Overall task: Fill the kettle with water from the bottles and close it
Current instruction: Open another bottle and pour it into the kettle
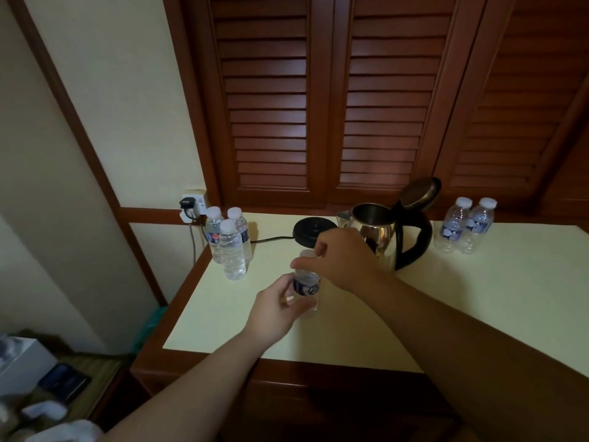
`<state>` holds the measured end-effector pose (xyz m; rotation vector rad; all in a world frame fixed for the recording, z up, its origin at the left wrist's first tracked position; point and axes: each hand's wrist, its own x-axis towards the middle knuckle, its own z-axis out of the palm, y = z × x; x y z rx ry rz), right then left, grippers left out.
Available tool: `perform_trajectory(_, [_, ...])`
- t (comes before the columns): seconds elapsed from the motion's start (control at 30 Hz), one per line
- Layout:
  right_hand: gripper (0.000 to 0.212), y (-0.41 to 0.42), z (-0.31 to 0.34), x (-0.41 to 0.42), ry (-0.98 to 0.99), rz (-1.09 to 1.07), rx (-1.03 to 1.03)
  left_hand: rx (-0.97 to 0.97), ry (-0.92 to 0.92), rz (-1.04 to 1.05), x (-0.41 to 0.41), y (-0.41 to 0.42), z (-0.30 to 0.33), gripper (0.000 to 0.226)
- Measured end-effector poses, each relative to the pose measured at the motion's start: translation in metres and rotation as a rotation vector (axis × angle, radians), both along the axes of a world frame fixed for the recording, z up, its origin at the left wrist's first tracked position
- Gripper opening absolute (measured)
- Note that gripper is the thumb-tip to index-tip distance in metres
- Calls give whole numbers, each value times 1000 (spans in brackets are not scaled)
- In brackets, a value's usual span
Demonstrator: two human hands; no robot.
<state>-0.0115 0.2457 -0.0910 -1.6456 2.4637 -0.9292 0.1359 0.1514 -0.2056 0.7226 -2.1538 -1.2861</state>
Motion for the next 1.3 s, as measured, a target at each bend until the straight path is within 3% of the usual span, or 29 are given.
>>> perform_trajectory(0.23, [28, 8, 10, -6, -3, 213, 78, -8, -25, -4, -4, -5, -4, 37])
perform_trajectory(0.37, [34, 10, 24, -9, 2, 306, 198, -10, -19, -13, -4, -6, -3, 26])
perform_trajectory(0.53, [55, 5, 18, -1, 36, 156, 130, -37, -20, -37, -5, -2, 0, 30])
perform_trajectory(0.7, [25, 9, 21, -9, 22, 287, 131, -48, -34, -42, -7, -6, -3, 31])
perform_trajectory(0.93, [43, 20, 17, -19, -222, 300, 56, -40, -37, -84, -10, -5, -3, 33])
perform_trajectory(1.03, [50, 21, 16, -13, -123, 235, 86, -55, -35, -97, -11, -3, -1, 37])
perform_trajectory(1.13, [41, 15, 15, -8, 29, 119, 123, -75, -46, -98, -11, -4, 0, 37])
perform_trajectory(1.3, [27, 16, 18, -14, -25, 196, 45, -79, -42, -92, -11, -5, -1, 31])
